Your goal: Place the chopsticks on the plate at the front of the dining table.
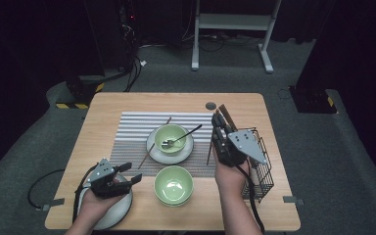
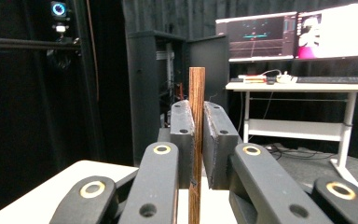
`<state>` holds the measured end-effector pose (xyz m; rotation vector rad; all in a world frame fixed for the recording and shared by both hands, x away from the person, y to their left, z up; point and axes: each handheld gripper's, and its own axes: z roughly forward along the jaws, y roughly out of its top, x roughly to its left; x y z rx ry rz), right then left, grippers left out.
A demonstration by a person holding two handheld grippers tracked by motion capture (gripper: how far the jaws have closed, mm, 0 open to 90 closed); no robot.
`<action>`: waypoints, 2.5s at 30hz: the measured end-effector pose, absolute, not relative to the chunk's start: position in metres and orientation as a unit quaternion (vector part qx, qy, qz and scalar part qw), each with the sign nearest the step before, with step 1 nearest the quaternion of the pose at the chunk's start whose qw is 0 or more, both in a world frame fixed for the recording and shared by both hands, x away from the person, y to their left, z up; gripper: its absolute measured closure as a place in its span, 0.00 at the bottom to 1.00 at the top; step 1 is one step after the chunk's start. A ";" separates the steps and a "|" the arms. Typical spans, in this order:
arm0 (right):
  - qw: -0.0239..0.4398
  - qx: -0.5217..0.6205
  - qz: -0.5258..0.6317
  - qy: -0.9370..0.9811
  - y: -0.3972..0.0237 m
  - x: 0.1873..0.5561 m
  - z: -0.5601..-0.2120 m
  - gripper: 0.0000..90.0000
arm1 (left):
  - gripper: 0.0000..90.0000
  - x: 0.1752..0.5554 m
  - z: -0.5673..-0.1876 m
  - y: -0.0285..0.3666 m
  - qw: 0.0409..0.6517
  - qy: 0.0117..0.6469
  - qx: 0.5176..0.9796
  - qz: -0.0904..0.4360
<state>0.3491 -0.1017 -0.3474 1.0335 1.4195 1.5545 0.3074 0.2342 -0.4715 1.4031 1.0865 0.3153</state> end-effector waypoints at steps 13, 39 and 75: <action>0.362 0.390 0.625 0.571 -0.077 0.350 -0.356 0.92 | 0.41 0.316 -0.465 0.222 0.629 0.464 0.607 0.141; 0.337 0.364 0.639 0.588 -0.040 0.354 -0.357 0.92 | 0.41 0.339 -0.454 0.198 0.631 0.461 0.607 0.145; 0.303 0.335 0.665 0.595 0.012 0.346 -0.350 0.92 | 0.51 0.349 -0.460 0.173 0.642 0.441 0.613 0.135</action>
